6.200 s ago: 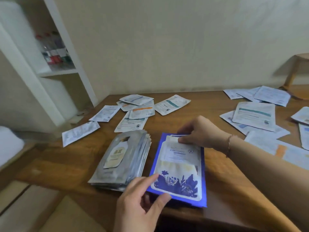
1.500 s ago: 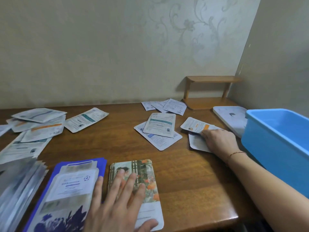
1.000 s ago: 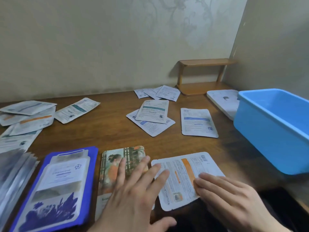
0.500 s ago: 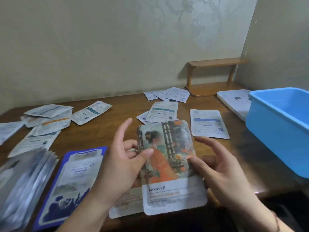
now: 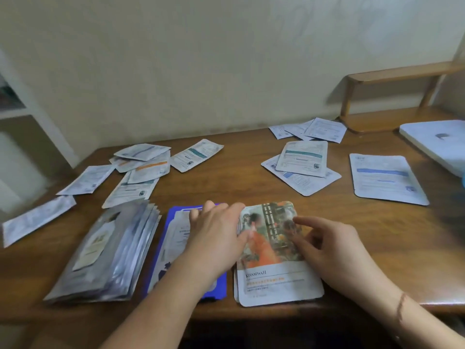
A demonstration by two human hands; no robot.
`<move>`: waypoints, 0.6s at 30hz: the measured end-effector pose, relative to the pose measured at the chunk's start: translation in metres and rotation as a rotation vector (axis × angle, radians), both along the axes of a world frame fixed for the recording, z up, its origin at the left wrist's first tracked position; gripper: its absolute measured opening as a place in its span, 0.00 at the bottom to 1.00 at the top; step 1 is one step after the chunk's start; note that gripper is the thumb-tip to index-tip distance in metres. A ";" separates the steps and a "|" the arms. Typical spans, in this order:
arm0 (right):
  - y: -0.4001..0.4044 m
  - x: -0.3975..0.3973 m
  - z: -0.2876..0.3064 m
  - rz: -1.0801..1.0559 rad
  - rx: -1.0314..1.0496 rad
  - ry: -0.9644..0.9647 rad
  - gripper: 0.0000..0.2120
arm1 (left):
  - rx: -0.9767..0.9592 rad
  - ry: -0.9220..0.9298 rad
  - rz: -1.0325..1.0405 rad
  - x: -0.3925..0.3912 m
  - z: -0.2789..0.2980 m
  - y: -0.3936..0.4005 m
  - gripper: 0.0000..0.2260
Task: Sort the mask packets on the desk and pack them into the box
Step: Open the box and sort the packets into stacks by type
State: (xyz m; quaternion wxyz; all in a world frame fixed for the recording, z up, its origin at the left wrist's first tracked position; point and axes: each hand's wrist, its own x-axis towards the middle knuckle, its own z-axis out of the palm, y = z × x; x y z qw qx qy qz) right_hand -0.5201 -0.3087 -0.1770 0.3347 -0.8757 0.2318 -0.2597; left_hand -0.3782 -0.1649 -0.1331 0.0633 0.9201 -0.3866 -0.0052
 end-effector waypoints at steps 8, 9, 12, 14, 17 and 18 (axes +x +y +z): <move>0.017 -0.003 0.007 -0.148 -0.391 0.217 0.10 | -0.585 -0.250 -0.276 -0.018 0.016 0.079 0.22; 0.020 -0.001 0.013 -0.168 -0.443 0.186 0.12 | -0.685 -0.294 -0.265 -0.017 0.014 0.102 0.23; 0.040 0.021 0.044 0.023 -0.462 -0.006 0.13 | -0.791 -0.447 -0.085 -0.006 0.002 0.174 0.30; 0.060 0.053 0.071 0.282 -0.327 -0.018 0.15 | -0.743 -0.379 0.133 0.006 -0.011 0.211 0.40; 0.094 0.126 0.099 0.501 -0.060 0.064 0.27 | -0.618 -0.125 0.398 0.024 -0.025 0.245 0.50; 0.104 0.153 0.101 0.537 -0.014 0.082 0.30 | -0.586 -0.054 0.423 0.030 -0.030 0.251 0.51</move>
